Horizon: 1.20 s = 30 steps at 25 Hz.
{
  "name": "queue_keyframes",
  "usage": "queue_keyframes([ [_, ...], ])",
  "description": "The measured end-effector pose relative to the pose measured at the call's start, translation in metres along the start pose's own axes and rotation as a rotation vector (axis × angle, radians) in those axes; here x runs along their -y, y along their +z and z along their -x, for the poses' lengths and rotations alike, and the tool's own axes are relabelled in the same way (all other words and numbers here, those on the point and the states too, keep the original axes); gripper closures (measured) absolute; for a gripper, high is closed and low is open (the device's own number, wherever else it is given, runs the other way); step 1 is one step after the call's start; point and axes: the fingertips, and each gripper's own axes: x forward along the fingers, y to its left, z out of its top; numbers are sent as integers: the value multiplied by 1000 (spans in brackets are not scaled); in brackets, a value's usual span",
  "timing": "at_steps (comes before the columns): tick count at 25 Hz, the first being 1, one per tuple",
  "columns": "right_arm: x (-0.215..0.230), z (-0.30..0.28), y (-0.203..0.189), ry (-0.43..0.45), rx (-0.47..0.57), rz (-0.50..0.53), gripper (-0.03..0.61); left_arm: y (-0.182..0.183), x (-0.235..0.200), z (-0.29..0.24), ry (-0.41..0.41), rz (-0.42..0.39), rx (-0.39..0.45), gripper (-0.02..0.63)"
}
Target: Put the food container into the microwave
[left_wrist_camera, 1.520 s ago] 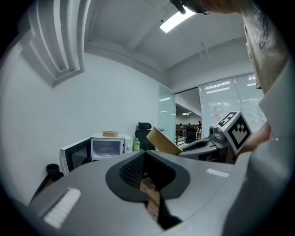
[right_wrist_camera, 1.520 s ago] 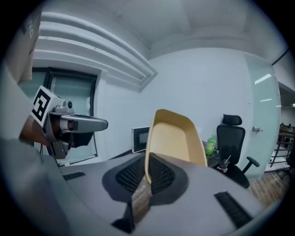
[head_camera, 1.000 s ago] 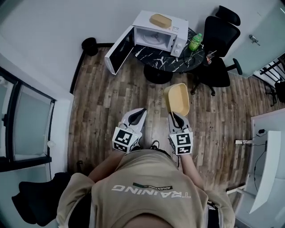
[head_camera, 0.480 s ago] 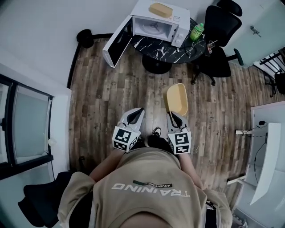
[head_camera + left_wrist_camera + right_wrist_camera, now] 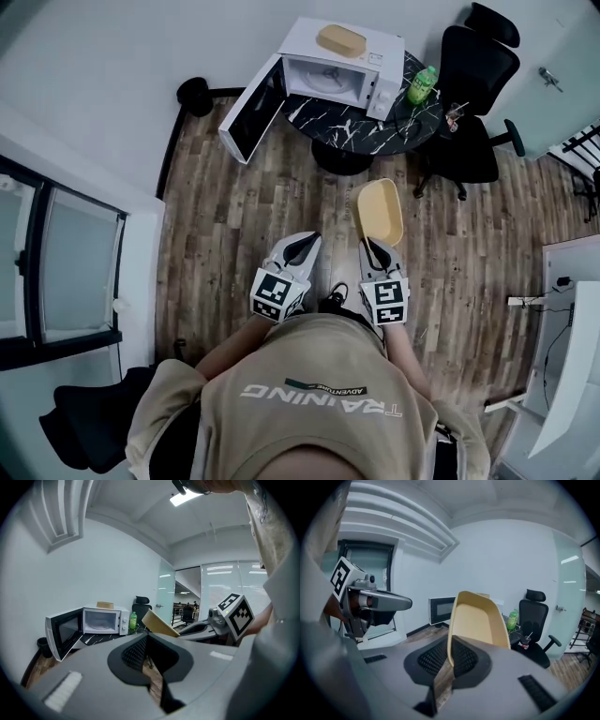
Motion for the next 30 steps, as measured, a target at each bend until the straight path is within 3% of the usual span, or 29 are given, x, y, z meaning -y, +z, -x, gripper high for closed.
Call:
queue_keyframes([
  [5,39,-19,4,38,32,-7,555,24,-4,-38,28,-32,9,611],
  [10,58,-44,0,105,43,9,555,18,-18,-68,93,-26,-25,611],
  [14,71,-53,-2,172,48,-34,555,17,-17,-80,131,-8,-48,611],
  [17,89,-71,1,186,50,2,555,22,-25,-92,158,0,-47,611],
  [24,87,-100,-14,236,-21,11,555,19,-45,-101,193,41,-63,611],
  [30,86,-139,18,203,-17,44,555,29,-94,-110,177,28,-53,611],
])
